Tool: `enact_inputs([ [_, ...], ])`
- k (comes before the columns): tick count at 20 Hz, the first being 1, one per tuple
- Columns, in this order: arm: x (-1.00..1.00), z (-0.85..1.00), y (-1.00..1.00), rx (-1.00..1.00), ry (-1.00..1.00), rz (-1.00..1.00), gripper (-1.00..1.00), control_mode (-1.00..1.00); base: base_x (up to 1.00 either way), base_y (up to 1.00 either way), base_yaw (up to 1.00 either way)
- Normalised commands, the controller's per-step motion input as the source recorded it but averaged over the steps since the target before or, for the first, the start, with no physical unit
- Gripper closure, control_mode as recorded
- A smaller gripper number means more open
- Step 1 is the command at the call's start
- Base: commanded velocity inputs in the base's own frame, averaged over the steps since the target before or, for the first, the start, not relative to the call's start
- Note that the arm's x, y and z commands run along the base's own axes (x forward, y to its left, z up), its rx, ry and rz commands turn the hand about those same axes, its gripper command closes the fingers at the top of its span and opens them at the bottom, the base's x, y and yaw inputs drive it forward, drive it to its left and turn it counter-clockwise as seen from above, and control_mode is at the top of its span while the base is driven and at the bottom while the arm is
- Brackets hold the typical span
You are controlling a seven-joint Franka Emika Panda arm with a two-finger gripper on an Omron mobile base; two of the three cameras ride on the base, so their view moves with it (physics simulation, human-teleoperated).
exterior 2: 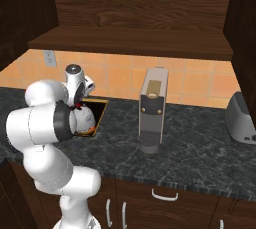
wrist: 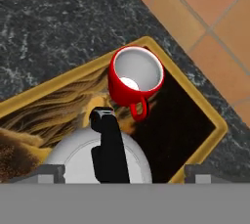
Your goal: Pick the kettle from the counter and place it on the tray. Then pick the mug from the cabinet and place it on the tray. Then close the cabinet doors.
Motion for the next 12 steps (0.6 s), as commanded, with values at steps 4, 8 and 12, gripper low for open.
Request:
enact_inputs([
  [4, -0.52, 0.25, 0.00, 0.00, -0.19, 0.00, -1.00, -1.00, 0.00, 0.00, 0.00],
  [8, -0.90, 0.14, 0.00, 0.00, -0.13, -0.06, -1.00, -1.00, 0.00, 0.00, 0.00],
  [12, -0.58, 0.55, -0.23, 0.00, -0.01, -0.06, -1.00, -1.00, 0.00, 0.00, 0.00],
])
